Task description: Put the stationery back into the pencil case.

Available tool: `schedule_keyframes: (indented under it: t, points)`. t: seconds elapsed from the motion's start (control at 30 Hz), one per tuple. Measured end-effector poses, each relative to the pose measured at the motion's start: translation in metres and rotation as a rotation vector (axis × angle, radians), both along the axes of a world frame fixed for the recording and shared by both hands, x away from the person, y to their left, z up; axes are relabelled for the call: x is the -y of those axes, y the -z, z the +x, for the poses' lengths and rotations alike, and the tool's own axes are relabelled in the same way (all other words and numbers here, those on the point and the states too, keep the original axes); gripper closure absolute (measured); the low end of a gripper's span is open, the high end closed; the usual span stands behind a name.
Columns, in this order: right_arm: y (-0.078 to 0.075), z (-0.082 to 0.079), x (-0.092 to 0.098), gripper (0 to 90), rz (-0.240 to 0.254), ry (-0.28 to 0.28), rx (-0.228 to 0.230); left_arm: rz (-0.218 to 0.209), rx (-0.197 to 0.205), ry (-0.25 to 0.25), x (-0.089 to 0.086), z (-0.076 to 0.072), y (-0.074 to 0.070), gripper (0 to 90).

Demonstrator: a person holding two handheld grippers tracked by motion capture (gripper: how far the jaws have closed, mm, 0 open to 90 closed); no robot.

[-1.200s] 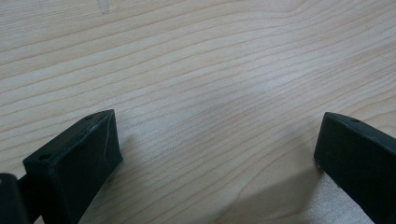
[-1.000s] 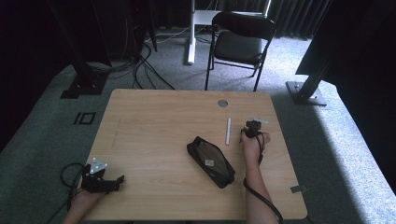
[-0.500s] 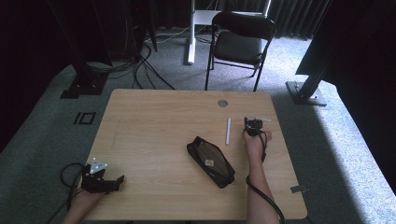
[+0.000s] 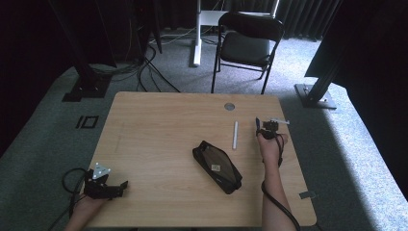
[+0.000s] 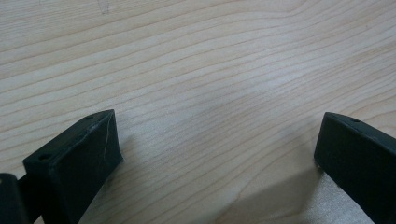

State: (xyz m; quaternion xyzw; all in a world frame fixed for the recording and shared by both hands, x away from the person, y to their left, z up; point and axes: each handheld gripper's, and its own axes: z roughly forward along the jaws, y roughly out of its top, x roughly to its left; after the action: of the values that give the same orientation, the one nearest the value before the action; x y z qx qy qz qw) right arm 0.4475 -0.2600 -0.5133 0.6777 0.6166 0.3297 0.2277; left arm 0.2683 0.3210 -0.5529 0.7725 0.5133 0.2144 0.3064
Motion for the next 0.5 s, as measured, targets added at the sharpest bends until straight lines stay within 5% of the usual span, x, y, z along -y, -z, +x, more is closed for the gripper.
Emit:
schedule_keyframes:
  t: [0.5]
  points:
    - [-0.029,-0.017,-0.006,79.5,0.004,-0.055,0.099,0.0,0.0,0.0,0.0,0.0,0.0,0.6]
